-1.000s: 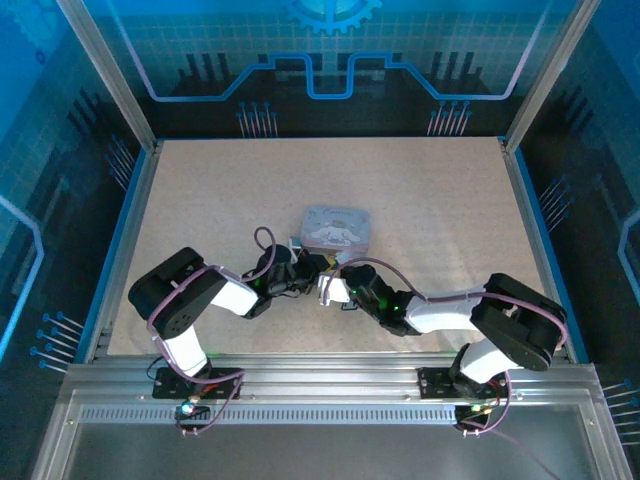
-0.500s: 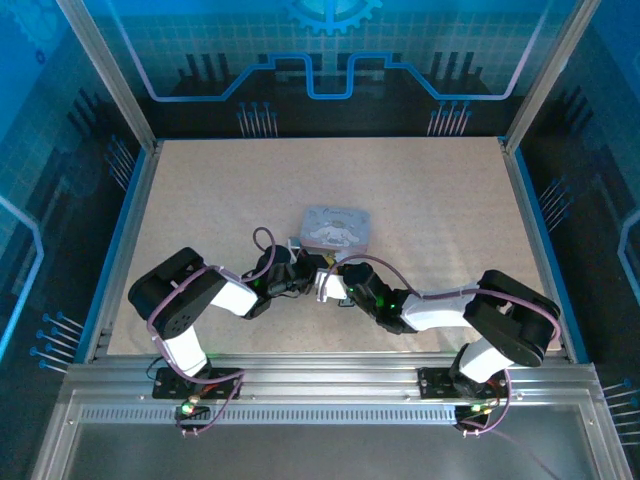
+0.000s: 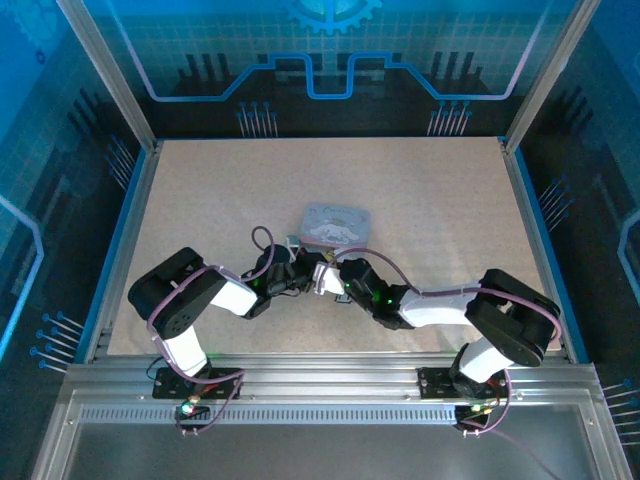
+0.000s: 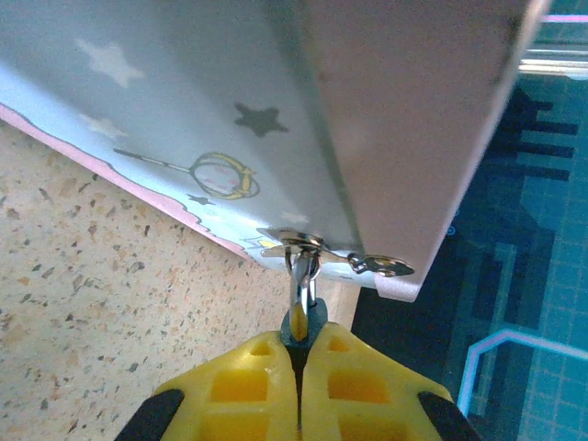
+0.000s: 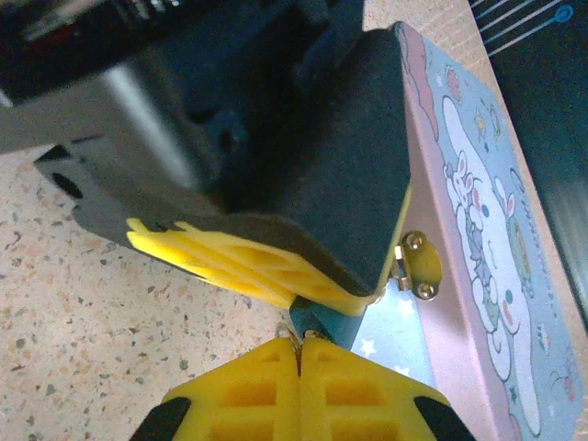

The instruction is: Unlock the padlock with the key

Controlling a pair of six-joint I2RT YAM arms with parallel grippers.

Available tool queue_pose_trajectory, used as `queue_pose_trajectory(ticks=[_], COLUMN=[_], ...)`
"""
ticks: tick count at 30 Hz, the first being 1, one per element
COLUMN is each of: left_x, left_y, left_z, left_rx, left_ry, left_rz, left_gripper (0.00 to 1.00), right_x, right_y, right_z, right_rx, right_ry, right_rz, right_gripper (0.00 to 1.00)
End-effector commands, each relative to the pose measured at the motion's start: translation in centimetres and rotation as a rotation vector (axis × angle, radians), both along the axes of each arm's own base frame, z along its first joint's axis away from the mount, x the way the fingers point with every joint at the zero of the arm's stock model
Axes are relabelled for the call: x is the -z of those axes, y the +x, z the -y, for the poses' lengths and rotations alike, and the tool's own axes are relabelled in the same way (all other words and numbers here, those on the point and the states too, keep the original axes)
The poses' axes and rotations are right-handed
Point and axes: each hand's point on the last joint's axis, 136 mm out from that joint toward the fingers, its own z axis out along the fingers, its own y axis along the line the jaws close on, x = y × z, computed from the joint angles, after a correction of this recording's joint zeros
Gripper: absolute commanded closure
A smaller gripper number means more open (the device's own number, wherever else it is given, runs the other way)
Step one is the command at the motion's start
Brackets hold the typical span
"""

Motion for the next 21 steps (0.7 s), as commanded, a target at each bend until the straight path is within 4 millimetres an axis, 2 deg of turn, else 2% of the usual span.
queue_pose_trajectory(ticks=[1,11,21], left_x=[-1.4,-0.9,-0.3], left_y=[-0.6,-0.7,-0.8], left_z=[0.9,0.9,0.8], left_rx=[0.045,0.045,0.044], left_ry=[-0.043,-0.04,-0.032], left_rz=[0.025,0.021,0.01], left_gripper=[1.0,1.0,1.0], right_x=[-3.6,-2.0,-0.3], right_y=[1.9,1.7,1.4], right_z=[-0.7,-0.3,-0.5], right_rx=[0.09,0.153,0.17], right_ry=[0.188,0.427,0.512], right_rz=[0.016,-0.162,-0.262], right_gripper=[1.0,1.0,1.0])
